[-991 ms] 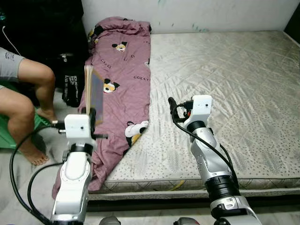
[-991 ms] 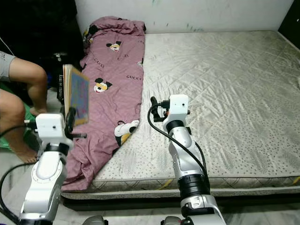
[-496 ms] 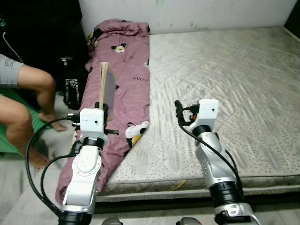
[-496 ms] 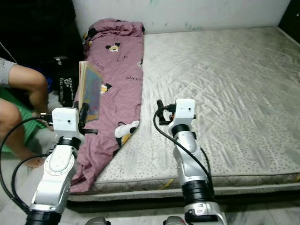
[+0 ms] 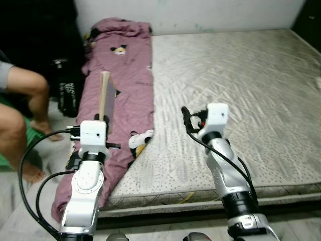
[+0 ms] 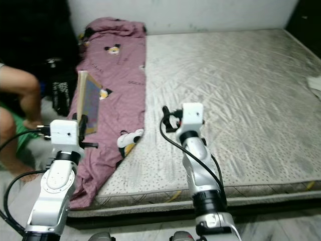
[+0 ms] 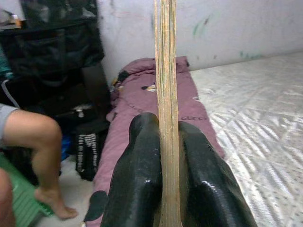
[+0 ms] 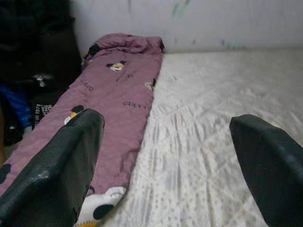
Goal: Clean up the room
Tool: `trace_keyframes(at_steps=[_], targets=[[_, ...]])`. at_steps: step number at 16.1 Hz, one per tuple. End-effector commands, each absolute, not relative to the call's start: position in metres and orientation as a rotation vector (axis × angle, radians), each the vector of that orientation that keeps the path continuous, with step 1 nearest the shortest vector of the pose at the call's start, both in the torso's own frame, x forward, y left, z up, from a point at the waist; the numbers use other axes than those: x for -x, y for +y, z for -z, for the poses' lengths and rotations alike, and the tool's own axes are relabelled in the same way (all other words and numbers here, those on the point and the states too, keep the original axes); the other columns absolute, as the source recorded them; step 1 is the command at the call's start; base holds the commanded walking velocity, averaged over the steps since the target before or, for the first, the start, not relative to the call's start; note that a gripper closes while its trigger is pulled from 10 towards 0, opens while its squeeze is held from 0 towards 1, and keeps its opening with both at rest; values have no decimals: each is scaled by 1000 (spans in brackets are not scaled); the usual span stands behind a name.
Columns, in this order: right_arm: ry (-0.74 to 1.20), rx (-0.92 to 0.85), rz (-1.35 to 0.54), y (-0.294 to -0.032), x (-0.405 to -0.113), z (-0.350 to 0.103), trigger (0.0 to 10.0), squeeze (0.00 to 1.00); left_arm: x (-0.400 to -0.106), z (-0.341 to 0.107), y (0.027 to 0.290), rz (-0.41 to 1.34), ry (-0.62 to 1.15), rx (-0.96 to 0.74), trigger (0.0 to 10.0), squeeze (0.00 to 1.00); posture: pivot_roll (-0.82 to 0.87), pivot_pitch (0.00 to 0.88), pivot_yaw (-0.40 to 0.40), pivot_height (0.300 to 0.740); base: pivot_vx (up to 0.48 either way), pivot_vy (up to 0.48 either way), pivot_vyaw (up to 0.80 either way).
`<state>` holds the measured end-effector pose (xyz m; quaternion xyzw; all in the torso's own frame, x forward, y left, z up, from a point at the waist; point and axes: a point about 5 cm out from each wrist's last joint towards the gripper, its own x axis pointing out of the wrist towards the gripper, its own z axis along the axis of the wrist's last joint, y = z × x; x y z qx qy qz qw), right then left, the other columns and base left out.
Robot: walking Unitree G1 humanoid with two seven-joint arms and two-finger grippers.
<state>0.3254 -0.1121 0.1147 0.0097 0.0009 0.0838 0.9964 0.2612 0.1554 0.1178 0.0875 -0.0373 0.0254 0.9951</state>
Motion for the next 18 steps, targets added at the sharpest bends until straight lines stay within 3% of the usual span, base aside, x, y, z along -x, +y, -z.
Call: trace_keyframes(at_steps=[1,7,18], targets=[[-46,3,-182,-108,-328,-121,10000,0,-262,-132,156,-55,-135,-183,10000,0,-4,27,34,740,0,0,0],[-32,-29,-194,-110,-327,-120,10000,0,-266,-134,152,-51,-142,-171,10000,0,-23,26,31,740,0,0,0],[-37,-39,-240,-108,-328,-121,10000,0,-265,-134,152,-62,-135,-157,10000,0,-20,25,23,740,0,-279,0]])
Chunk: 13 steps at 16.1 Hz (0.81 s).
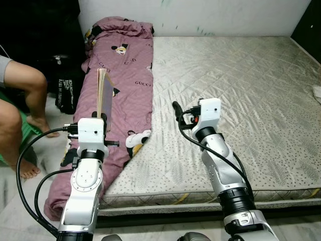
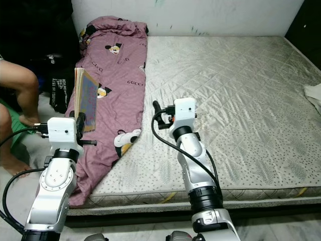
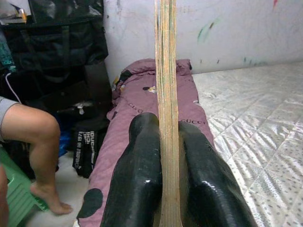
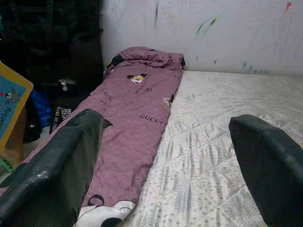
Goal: Clean up the room
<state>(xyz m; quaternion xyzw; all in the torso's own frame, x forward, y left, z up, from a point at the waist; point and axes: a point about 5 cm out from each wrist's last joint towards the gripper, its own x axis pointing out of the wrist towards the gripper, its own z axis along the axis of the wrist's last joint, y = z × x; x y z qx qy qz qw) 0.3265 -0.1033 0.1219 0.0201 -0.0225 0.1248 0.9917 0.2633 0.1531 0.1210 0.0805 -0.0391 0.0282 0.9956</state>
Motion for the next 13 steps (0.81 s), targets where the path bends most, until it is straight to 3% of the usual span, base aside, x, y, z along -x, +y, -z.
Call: trace_keyframes(at_steps=[1,13], targets=[[-36,-39,-240,-108,-328,-121,10000,0,-265,-134,152,-62,-135,-158,10000,0,-20,25,23,740,0,-307,0],[-40,-23,-249,-108,-330,-121,10000,0,-268,-133,151,-63,-138,-156,10000,0,-24,13,16,740,0,-317,0]])
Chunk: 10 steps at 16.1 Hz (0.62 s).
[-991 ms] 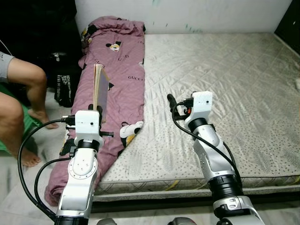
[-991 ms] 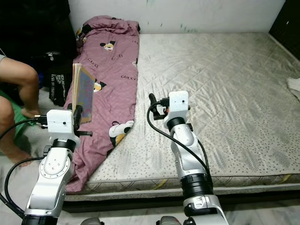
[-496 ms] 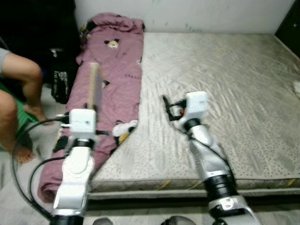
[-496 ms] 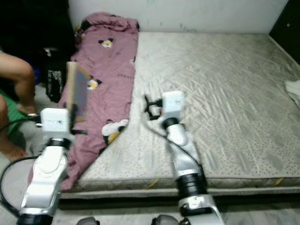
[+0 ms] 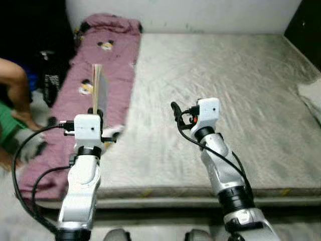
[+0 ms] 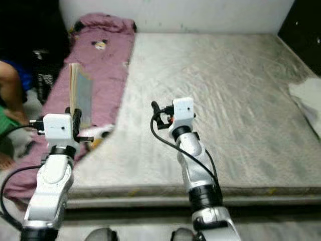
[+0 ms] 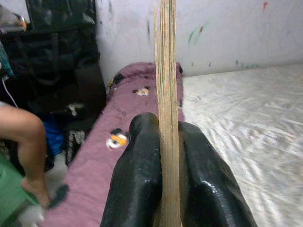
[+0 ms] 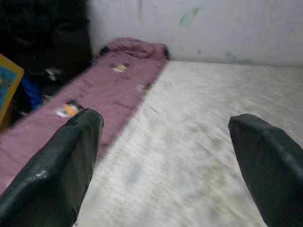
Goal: Clean up the room
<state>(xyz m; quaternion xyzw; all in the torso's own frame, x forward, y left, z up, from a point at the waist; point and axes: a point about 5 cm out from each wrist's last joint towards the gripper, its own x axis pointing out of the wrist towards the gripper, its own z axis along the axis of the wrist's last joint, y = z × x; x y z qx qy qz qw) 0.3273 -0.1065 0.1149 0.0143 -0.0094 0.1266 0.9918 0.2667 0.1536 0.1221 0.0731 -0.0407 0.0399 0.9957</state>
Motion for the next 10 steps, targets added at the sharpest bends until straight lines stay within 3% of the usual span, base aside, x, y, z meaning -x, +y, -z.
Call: trace_keyframes(at_steps=[1,8,10], targets=[[-41,-22,-250,-108,-330,-121,10000,0,-268,-134,151,-62,-140,-156,10000,0,-24,13,16,740,0,-319,0],[-38,-15,-252,-108,-331,-120,10000,0,-267,-132,154,-154,-133,-179,10000,0,-23,9,10,740,0,0,0],[-36,-16,-252,-108,-331,-120,10000,0,-267,-129,158,-173,-109,-120,10000,0,-21,11,9,740,0,0,0]])
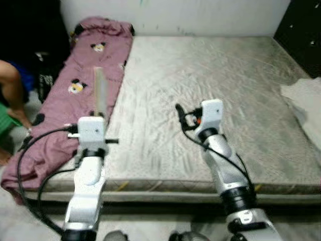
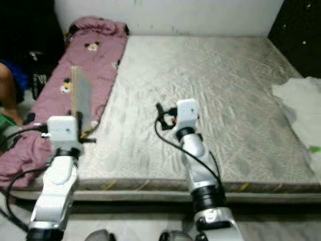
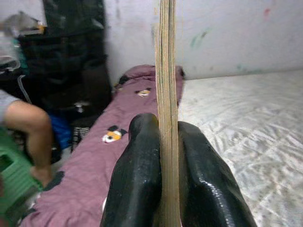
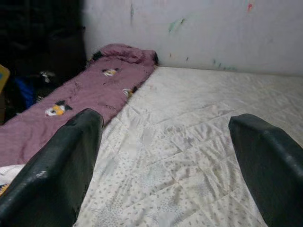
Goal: Clean up the room
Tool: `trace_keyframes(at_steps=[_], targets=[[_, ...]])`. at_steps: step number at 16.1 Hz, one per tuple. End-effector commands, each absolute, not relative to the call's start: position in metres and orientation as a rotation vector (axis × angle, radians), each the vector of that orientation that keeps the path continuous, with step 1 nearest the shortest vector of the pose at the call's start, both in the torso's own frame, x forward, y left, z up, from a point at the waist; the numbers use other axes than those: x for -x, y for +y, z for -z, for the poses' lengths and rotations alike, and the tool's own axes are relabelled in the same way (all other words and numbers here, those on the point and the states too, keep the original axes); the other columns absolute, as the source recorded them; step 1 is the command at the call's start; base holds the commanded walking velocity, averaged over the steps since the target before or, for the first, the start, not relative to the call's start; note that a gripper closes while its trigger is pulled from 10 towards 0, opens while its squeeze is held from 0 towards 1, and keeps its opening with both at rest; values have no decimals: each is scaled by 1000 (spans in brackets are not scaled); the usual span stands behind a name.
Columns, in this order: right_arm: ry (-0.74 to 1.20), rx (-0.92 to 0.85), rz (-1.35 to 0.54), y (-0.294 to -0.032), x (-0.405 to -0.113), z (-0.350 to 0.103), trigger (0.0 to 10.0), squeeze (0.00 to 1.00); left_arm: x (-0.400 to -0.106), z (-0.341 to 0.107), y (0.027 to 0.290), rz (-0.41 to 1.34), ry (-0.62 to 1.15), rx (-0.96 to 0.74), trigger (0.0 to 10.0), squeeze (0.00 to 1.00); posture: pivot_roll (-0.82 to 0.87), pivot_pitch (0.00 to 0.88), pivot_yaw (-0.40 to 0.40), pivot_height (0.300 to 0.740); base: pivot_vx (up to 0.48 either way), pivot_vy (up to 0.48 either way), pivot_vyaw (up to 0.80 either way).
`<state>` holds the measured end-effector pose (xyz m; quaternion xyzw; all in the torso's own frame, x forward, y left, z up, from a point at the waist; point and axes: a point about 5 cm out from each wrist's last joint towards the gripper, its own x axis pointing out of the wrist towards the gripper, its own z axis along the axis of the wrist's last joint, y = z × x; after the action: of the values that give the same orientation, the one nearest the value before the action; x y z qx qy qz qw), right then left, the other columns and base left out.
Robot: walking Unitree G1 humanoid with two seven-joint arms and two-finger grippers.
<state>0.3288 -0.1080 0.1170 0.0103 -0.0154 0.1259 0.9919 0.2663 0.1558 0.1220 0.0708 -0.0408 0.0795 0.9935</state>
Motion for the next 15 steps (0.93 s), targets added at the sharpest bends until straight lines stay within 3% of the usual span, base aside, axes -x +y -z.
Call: trace_keyframes(at_steps=[1,15], targets=[[-36,-15,-253,-108,-331,-119,10000,0,-265,-129,161,-151,-122,-45,10000,0,-22,11,10,740,0,0,0],[-38,-35,-239,-109,-331,-120,10000,0,-265,-132,155,-87,-134,-73,10000,0,-25,11,14,740,0,0,0]])
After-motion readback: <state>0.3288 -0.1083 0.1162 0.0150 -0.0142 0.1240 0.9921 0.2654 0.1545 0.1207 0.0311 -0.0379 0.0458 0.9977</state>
